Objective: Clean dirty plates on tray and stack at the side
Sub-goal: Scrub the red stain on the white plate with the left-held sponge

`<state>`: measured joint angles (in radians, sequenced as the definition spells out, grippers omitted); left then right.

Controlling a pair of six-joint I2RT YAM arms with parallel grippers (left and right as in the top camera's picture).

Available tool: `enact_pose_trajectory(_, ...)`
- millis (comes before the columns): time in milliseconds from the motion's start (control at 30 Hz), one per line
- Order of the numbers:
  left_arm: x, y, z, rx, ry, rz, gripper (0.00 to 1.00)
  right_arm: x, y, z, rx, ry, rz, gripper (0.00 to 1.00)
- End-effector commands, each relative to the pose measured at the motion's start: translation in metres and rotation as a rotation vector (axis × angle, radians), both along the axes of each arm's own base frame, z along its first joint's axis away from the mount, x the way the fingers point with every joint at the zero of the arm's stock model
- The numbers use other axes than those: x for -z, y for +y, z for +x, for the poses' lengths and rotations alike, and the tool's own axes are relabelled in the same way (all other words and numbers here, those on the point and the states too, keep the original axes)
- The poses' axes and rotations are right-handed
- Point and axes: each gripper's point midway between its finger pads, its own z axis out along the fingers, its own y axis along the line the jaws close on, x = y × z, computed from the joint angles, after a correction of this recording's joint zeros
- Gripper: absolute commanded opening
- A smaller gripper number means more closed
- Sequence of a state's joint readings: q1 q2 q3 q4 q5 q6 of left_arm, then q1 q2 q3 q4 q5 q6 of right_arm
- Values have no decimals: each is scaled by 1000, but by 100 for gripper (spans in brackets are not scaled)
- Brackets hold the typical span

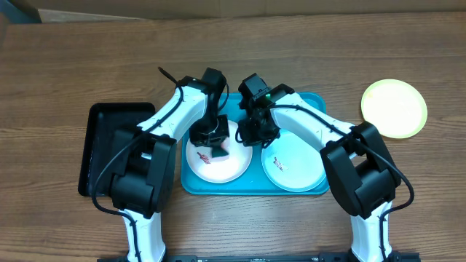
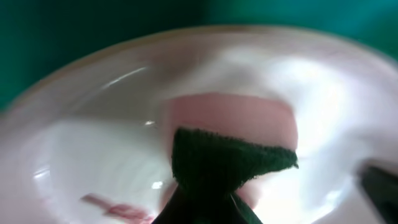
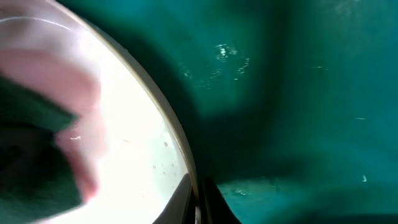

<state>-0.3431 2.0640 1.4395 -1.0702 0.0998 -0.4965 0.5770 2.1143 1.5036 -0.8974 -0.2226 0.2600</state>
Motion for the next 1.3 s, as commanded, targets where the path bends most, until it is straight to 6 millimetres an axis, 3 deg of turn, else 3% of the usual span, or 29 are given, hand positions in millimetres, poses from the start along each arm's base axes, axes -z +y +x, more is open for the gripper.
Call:
enact_pose_trajectory(0,13,78,-11,1,32,419,4,8,-19,8,29,-20,-63,4)
enact_pose_trajectory(133,-9,93,-8,-59,19,534,4,8,-19,8,30,-20,-63,4)
enact_pose_trajectory(267,-24,85,-4,-94,28,502,4,8,-18,8,30,-20,-63,4)
enact_pose_trajectory(467,-50,41,14,-73,-3,243,4,8,-19,8,30,-19,-63,4)
enact_pose_trajectory(633,-93,6,34,-42,-145,2,4,8,-19,8,30,-19,-63,4)
enact_pose_trajectory(733,-115,-13,38,1,-200,-136,4,8,-18,8,34,-20,-62,4)
enact_pose_trajectory(800,-118,-22,36,6,-191,-192,4,8,-18,10,58,-20,-60,4)
enact_pose_trajectory(933,-103,-27,24,35,-133,-217,4,8,-18,10,87,-15,-58,4)
enact_pose_trajectory(1267,-21,-20,-33,-3,75,-210,4,8,-18,10,87,-14,-59,4)
